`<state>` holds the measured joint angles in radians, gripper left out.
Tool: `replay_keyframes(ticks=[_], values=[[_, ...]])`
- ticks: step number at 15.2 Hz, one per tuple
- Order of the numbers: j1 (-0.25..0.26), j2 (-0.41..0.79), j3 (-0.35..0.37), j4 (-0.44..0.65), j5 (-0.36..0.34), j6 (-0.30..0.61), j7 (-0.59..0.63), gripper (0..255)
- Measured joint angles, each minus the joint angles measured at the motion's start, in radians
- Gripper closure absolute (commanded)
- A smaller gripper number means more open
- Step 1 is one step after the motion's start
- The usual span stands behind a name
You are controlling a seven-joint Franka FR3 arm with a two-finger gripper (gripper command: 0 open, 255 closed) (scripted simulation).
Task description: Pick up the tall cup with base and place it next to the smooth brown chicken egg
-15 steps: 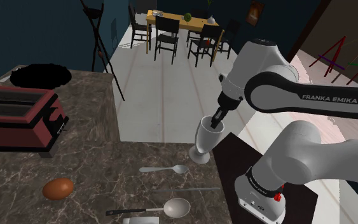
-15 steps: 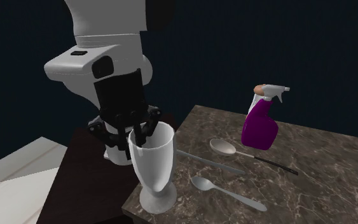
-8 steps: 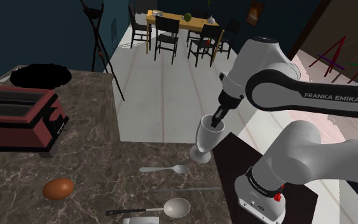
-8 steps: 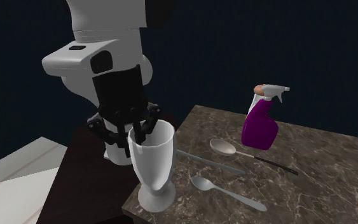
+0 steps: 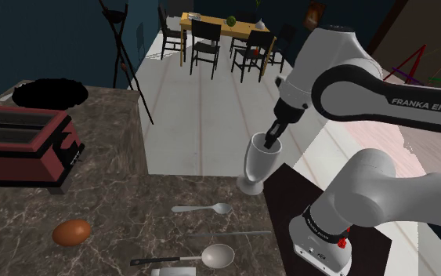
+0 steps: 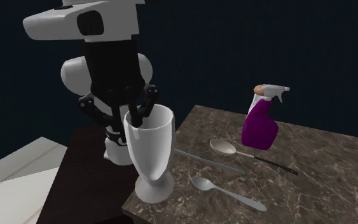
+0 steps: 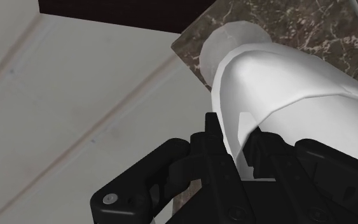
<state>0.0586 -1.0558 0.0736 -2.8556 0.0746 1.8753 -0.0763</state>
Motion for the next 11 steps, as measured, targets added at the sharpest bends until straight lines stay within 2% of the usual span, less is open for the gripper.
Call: replay_keyframes(ticks=[11], values=[[-0.003, 0.012, -0.005, 0.157, -0.007, -0.144, 0.006, 255]])
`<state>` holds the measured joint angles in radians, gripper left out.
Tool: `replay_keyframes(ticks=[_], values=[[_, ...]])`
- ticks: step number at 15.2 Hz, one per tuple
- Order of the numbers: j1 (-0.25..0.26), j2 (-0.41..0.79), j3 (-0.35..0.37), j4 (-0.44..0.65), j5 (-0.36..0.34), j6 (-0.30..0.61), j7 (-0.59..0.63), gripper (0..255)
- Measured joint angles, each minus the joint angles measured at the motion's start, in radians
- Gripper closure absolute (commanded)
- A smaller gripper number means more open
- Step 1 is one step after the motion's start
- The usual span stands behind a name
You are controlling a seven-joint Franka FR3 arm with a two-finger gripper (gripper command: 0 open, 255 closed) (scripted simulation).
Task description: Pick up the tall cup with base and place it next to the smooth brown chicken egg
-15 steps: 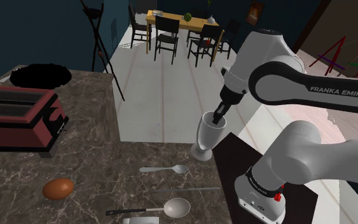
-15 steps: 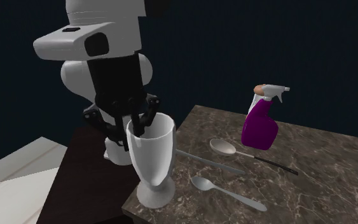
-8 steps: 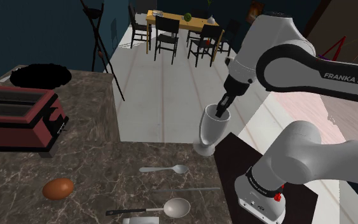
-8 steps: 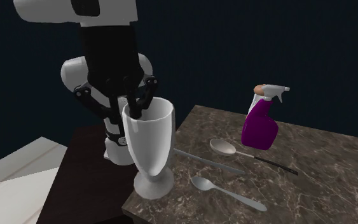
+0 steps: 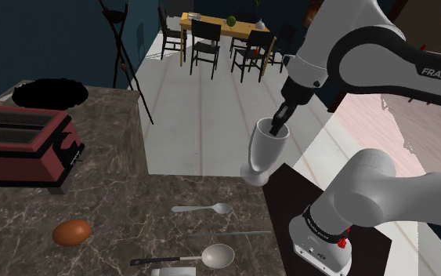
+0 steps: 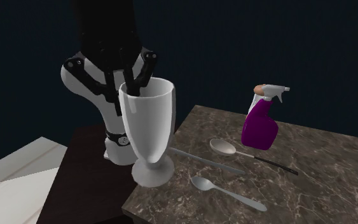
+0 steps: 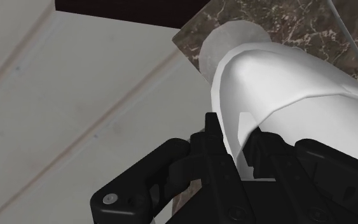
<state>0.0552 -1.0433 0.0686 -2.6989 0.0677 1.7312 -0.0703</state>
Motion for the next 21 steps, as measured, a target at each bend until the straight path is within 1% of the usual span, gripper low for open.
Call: replay_keyframes(ticks=[21], values=[[-0.008, 0.094, -0.013, 0.331, -0.014, -0.237, 0.004, 255]])
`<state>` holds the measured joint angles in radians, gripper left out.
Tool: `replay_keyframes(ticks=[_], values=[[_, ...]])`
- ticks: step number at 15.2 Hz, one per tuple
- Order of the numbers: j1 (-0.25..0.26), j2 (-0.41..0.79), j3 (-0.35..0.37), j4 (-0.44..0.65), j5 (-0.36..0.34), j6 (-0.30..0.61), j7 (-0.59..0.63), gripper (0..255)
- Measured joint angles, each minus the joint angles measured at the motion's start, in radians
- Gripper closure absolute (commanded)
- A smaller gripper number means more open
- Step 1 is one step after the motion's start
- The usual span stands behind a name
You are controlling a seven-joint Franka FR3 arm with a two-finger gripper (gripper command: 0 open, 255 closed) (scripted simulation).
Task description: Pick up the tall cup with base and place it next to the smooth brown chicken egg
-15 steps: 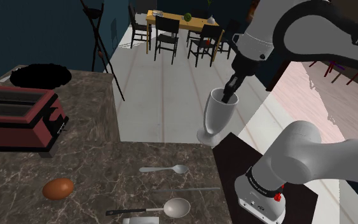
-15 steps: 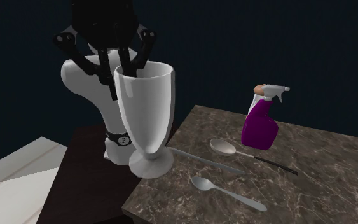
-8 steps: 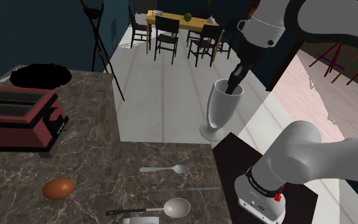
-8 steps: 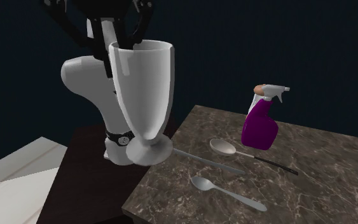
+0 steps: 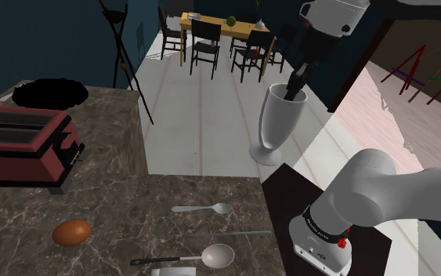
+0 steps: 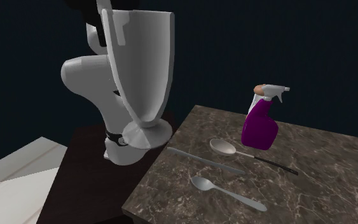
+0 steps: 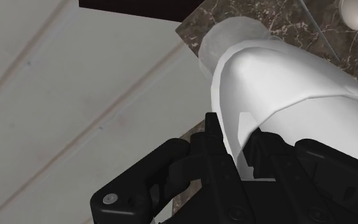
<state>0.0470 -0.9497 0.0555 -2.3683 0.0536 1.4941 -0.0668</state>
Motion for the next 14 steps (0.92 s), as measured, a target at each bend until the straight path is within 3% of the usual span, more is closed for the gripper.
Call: replay_keyframes(ticks=[14], values=[[-0.002, 0.090, 0.005, 0.228, 0.001, -0.137, 0.013, 255]])
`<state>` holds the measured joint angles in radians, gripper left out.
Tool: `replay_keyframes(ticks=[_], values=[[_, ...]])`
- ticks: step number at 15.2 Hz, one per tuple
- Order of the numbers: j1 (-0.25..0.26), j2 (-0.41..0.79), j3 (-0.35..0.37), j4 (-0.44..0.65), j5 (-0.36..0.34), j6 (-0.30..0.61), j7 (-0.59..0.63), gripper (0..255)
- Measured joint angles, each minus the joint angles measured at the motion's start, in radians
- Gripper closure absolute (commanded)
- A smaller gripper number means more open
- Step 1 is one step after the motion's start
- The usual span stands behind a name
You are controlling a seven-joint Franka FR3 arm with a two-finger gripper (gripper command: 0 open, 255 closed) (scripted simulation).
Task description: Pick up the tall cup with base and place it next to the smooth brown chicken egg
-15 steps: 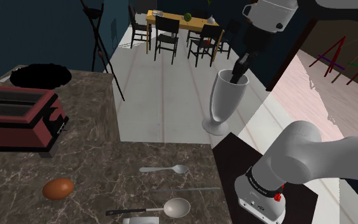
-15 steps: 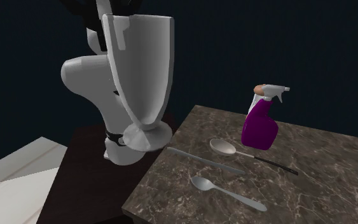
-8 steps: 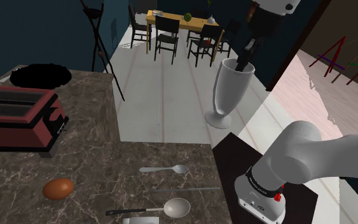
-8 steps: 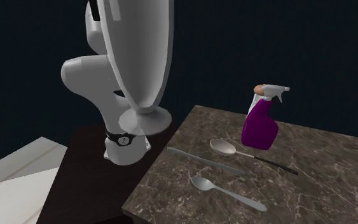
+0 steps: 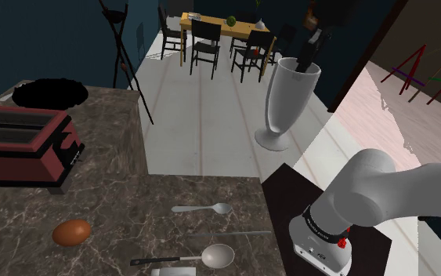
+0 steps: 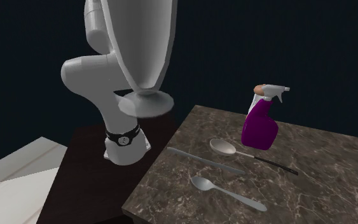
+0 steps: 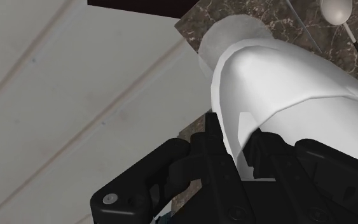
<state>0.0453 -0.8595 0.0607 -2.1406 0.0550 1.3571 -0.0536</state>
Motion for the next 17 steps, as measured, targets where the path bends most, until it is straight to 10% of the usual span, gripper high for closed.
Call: replay_keyframes(ticks=[17], values=[[0.027, 0.241, 0.379, 0.046, 0.175, 0.238, 0.349, 255]])
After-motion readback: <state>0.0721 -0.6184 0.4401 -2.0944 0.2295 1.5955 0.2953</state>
